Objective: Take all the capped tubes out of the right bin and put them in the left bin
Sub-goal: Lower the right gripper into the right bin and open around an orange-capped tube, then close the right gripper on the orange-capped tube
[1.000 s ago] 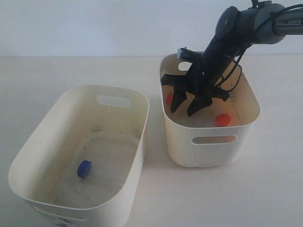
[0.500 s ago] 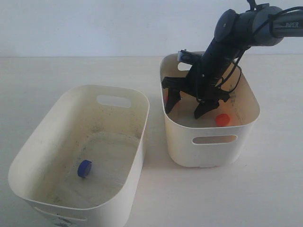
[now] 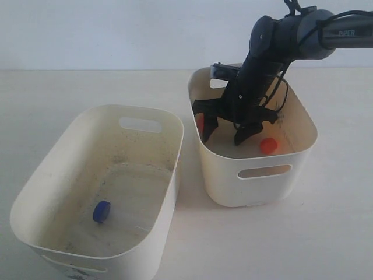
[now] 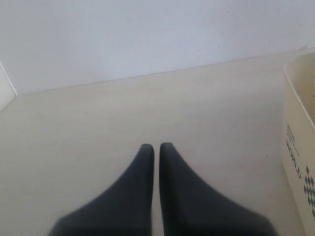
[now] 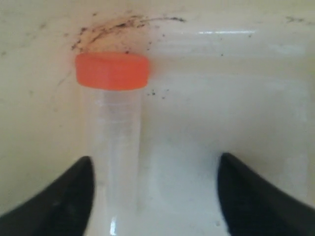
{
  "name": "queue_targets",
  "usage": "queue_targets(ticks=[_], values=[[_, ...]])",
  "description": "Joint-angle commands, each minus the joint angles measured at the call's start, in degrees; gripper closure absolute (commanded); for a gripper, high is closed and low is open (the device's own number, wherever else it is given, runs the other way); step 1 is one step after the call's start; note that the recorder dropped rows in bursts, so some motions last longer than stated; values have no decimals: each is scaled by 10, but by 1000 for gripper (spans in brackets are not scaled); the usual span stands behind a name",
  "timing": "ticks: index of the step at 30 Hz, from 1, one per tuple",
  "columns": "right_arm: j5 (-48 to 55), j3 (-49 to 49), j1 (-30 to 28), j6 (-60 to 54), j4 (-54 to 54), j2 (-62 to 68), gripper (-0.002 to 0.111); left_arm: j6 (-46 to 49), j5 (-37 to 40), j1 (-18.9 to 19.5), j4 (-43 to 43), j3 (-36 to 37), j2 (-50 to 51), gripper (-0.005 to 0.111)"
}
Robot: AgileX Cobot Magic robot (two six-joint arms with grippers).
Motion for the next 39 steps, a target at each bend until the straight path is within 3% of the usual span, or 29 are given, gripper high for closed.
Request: queue_targets(ticks=[1,4,7,33,36,39], values=[[7,2,0,28,-39,17,72,-7,-5,1,-1,-2,-2,102],[9,2,0,28,-39,27,97,-7,-5,1,-1,-2,-2,102],[9,2,0,28,-39,28,109,-7,-5,1,-1,-2,-2,102],[26,2,0,-8,-56,-53,108,-7,-5,1,-1,-2,-2,102],[30,2,0,-8,-53,-53,99,-7,-5,1,-1,-2,-2,102],[32,2,0,-10,-38,-53,69,-7,-5,1,-1,-2,-2,102]])
